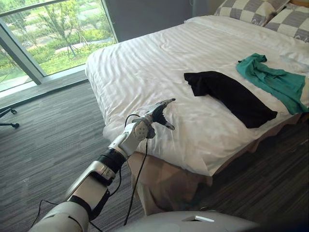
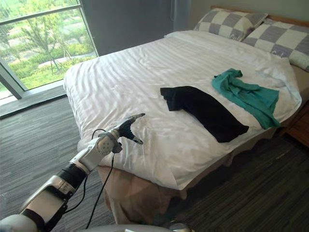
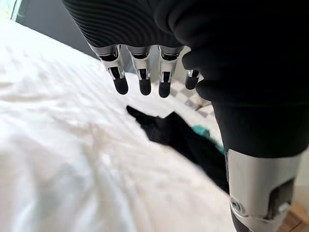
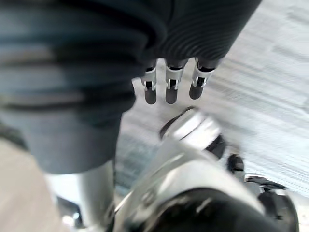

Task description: Tidy the bed and pick cloth on bed and put in laundry

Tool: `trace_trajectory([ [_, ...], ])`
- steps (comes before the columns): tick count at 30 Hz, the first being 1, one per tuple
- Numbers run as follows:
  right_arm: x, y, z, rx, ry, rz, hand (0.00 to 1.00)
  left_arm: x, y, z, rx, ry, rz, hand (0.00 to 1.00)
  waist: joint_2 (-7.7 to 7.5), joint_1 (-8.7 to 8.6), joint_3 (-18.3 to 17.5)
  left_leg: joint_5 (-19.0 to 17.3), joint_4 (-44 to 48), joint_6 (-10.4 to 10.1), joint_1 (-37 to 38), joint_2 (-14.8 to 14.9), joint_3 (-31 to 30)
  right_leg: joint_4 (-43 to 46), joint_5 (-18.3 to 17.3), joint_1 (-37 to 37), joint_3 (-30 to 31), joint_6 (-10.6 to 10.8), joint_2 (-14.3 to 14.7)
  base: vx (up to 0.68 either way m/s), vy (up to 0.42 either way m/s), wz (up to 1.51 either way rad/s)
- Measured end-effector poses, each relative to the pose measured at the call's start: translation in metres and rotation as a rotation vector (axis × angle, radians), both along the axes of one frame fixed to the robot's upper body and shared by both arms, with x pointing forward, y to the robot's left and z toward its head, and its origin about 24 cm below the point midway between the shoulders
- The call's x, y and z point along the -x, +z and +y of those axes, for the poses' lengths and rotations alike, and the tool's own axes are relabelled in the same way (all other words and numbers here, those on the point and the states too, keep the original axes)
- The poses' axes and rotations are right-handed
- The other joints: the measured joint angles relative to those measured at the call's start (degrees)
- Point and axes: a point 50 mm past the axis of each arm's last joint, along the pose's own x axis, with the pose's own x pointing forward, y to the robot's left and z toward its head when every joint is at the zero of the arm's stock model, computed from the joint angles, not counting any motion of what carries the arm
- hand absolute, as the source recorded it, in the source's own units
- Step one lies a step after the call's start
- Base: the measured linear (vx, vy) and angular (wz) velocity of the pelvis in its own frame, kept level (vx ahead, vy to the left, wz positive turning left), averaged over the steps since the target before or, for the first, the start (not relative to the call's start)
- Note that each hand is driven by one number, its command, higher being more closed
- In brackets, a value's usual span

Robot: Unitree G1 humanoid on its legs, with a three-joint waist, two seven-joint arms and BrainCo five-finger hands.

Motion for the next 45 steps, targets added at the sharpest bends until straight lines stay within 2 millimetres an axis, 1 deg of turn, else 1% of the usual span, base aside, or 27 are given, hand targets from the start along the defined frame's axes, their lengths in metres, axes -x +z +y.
trace_trajectory([
  [2,-0.007,0.002,-0.005,0.007,0.012,-0.028,0.0,-0.005,-0.009,0.007,-0.072,0.068,0.048,0.0,0.29,-0.52,2.3,0.0,0.0,0.1,-0.8,-0.5,0.9,0.1,0.8,-1.1,1.0,0.6,-0.5,-0.07,0.044,-0.22],
  [4,-0.024,0.005,-0.01,0.017,0.027,-0.078,0.0,-0.01,-0.016,0.014,-0.148,0.141,0.083,0.0,1.1,-1.54,4.4,0.0,0.0,0.2,-2.3,-1.4,1.1,0.4,1.5,-2.9,2.2,1.0,-1.2,-0.06,0.068,-0.09],
  [5,-0.035,0.007,-0.013,0.023,0.037,-0.113,0.0,-0.013,-0.018,0.02,-0.185,0.197,0.095,0.0,1.01,-1.85,6.2,-0.2,0.0,0.4,-3.1,-1.9,2.1,0.9,2.0,-4.4,2.9,1.5,-1.7,-0.04,0.089,-0.15],
  [6,-0.045,0.009,-0.015,0.031,0.046,-0.146,0.0,-0.016,-0.017,0.026,-0.198,0.269,0.097,1.0,0.96,-1.94,7.6,-0.2,0.0,0.5,-3.8,-2.4,2.5,1.1,2.5,-5.6,3.4,1.8,-2.1,-0.01,0.072,-0.17],
  [8,-0.055,0.012,-0.018,0.044,0.055,-0.183,0.0,-0.021,-0.014,0.033,-0.211,0.342,0.076,1.0,0.76,-2.17,9.2,-0.1,0.1,1.0,-4.6,-2.9,2.9,1.3,3.1,-6.5,3.9,2.0,-2.5,0.02,0.063,-0.07],
  [9,-0.059,0.014,-0.019,0.051,0.062,-0.208,0.0,-0.024,-0.009,0.04,-0.222,0.402,0.053,1.0,0.57,-2.29,9.5,0.3,0.1,1.8,-5.2,-3.1,3.6,1.8,3.4,-7.6,4.3,2.1,-2.8,0.04,0.06,-0.08],
  [10,-0.061,0.015,-0.019,0.054,0.066,-0.221,0.0,-0.025,-0.007,0.043,-0.218,0.433,0.052,1.0,0.35,-2.37,9.7,0.2,0.1,2.1,-5.1,-3.3,3.8,2.3,3.4,-7.8,4.7,2.1,-2.9,0.04,0.043,-0.08],
  [14,-0.07,0.017,-0.015,0.057,0.112,-0.257,0.0,-0.03,-0.003,0.05,-0.214,0.5,0.066,1.0,0.04,-2.53,9.9,0.5,0.4,2.6,-4.5,-3.5,4.2,3.0,2.7,-7.8,5.3,2.1,-3.0,0.05,0.015,-0.08],
  [17,-0.074,0.018,-0.011,0.054,0.153,-0.266,0.0,-0.026,-0.013,0.051,-0.178,0.529,0.103,1.0,0.0,-2.58,10.0,0.4,0.4,2.5,-3.2,-3.3,4.6,4.9,1.1,-7.6,5.3,1.8,-2.6,0.06,-0.036,-0.05],
  [19,-0.075,0.018,-0.01,0.061,0.186,-0.262,0.0,-0.021,-0.022,0.052,-0.104,0.541,0.138,1.0,0.07,-2.67,10.0,0.3,0.2,2.3,-2.1,-3.2,4.3,6.1,-0.2,-7.0,4.4,1.7,-2.7,0.04,-0.046,0.02],
  [22,-0.071,0.017,-0.009,0.062,0.192,-0.251,0.0,-0.013,-0.033,0.049,-0.012,0.527,0.149,1.0,0.04,-2.76,10.1,0.2,0.1,2.2,-0.7,-3.0,2.7,6.2,-1.1,-4.8,2.8,1.6,-2.7,0.05,-0.035,0.24],
  [25,-0.073,0.017,-0.009,0.071,0.214,-0.246,0.0,0.0,-0.042,0.041,0.133,0.488,0.148,1.0,0.0,-2.53,10.1,0.3,0.1,2.1,-0.2,-3.0,0.2,6.2,-2.0,-3.0,0.4,1.5,-2.9,0.05,-0.025,0.39],
  [26,-0.072,0.017,-0.009,0.074,0.221,-0.238,0.0,0.009,-0.046,0.035,0.192,0.462,0.152,1.0,-0.04,-2.31,10.0,0.3,0.1,2.1,0.1,-3.1,-1.1,6.0,-2.3,-2.0,-0.7,1.6,-3.1,0.07,-0.019,0.48],
  [28,-0.067,0.014,-0.009,0.071,0.204,-0.212,0.0,0.026,-0.051,0.022,0.264,0.403,0.164,1.0,-0.14,-0.75,9.8,0.3,0.1,2.1,0.3,-3.3,-3.0,5.6,-2.7,-0.7,-2.4,1.8,-3.4,0.07,-0.009,0.44],
  [30,-0.063,0.013,-0.008,0.069,0.185,-0.197,0.0,0.042,-0.054,0.014,0.315,0.37,0.183,1.0,-0.31,0.4,9.7,0.3,0.1,2.1,0.2,-3.5,-5.0,4.8,-2.9,0.4,-3.9,1.9,-3.6,0.04,-0.001,0.42],
  [32,-0.063,0.011,-0.006,0.062,0.163,-0.188,0.0,0.06,-0.061,0.013,0.352,0.352,0.222,1.0,-0.62,1.61,9.5,0.3,0.1,2.1,0.1,-3.7,-6.7,3.8,-2.9,1.4,-5.0,1.9,-3.6,0.06,0.0,0.34],
  [34,-0.067,0.009,0.002,0.037,0.14,-0.186,0.0,0.084,-0.072,0.014,0.401,0.362,0.281,1.0,-1.12,2.66,8.9,0.3,0.2,2.1,-0.5,-4.0,-9.0,2.7,-3.0,2.3,-6.4,2.0,-3.6,0.07,0.011,0.39],
  [35,-0.066,0.008,0.003,0.035,0.141,-0.179,0.0,0.089,-0.075,0.015,0.416,0.37,0.3,1.0,-1.13,2.95,8.5,0.3,0.2,2.1,-0.8,-4.1,-9.5,2.4,-3.1,2.4,-6.8,2.1,-3.6,0.07,0.011,0.39],
  [36,-0.062,0.007,0.003,0.032,0.135,-0.16,0.0,0.103,-0.083,0.017,0.431,0.387,0.338,1.0,-1.35,3.66,7.5,0.3,0.3,2.1,-1.4,-4.3,-10.7,1.9,-3.1,2.3,-7.4,2.1,-3.6,0.13,-0.004,0.27],
  [37,-0.062,0.006,0.003,0.031,0.132,-0.152,0.0,0.118,-0.094,0.022,0.475,0.435,0.393,0.0,-1.61,4.17,6.9,0.3,0.4,2.1,-1.7,-4.3,-12.2,1.6,-3.1,2.5,-7.9,2.0,-3.6,0.11,-0.006,0.22],
  [38,-0.063,0.006,0.004,0.03,0.129,-0.155,0.0,0.125,-0.098,0.024,0.495,0.456,0.413,0.0,-1.7,4.54,6.8,0.3,0.4,2.1,-1.7,-4.3,-12.9,1.5,-3.1,2.7,-8.1,2.0,-3.6,0.12,-0.023,0.14],
  [39,-0.063,0.006,0.005,0.025,0.122,-0.157,0.0,0.135,-0.106,0.026,0.514,0.495,0.447,0.0,-2.02,5.22,6.6,0.3,0.4,2.1,-1.6,-4.3,-14.3,0.9,-3.1,3.2,-8.7,2.0,-3.4,0.08,-0.031,0.21],
  [40,-0.063,0.006,0.007,0.02,0.12,-0.155,0.0,0.145,-0.116,0.028,0.563,0.569,0.488,0.0,-2.33,5.46,6.4,0.3,0.4,2.1,-1.6,-4.4,-15.5,0.2,-3.1,4.1,-9.4,2.0,-3.4,0.09,-0.036,0.26],
  [41,-0.063,0.005,0.007,0.016,0.116,-0.154,0.0,0.149,-0.121,0.028,0.595,0.609,0.512,0.0,-2.46,5.65,6.3,0.3,0.3,2.1,-1.5,-4.4,-15.9,-0.1,-3.1,4.6,-9.9,2.0,-3.4,0.08,-0.037,0.32],
  [43,-0.062,0.004,0.01,0.006,0.119,-0.139,0.0,0.168,-0.146,0.028,0.708,0.801,0.614,0.0,-2.77,7.03,6.0,0.3,0.1,2.1,-0.4,-4.4,-17.0,-1.0,-3.1,6.5,-10.7,2.0,-3.1,0.04,-0.03,0.17],
  [44,-0.063,0.004,0.01,0.005,0.122,-0.138,0.0,0.174,-0.153,0.028,0.736,0.856,0.635,0.0,-2.8,7.14,6.0,0.2,0.1,2.0,-0.1,-4.3,-17.3,-1.2,-3.1,7.0,-10.8,2.0,-3.1,0.02,-0.033,0.02],
  [45,-0.064,0.004,0.011,0.003,0.131,-0.137,0.0,0.186,-0.165,0.023,0.786,0.948,0.675,0.0,-2.78,7.31,5.9,0.1,0.1,1.8,0.6,-4.2,-17.9,-1.5,-3.1,7.9,-11.1,2.0,-3.0,0.01,-0.034,0.02],
])
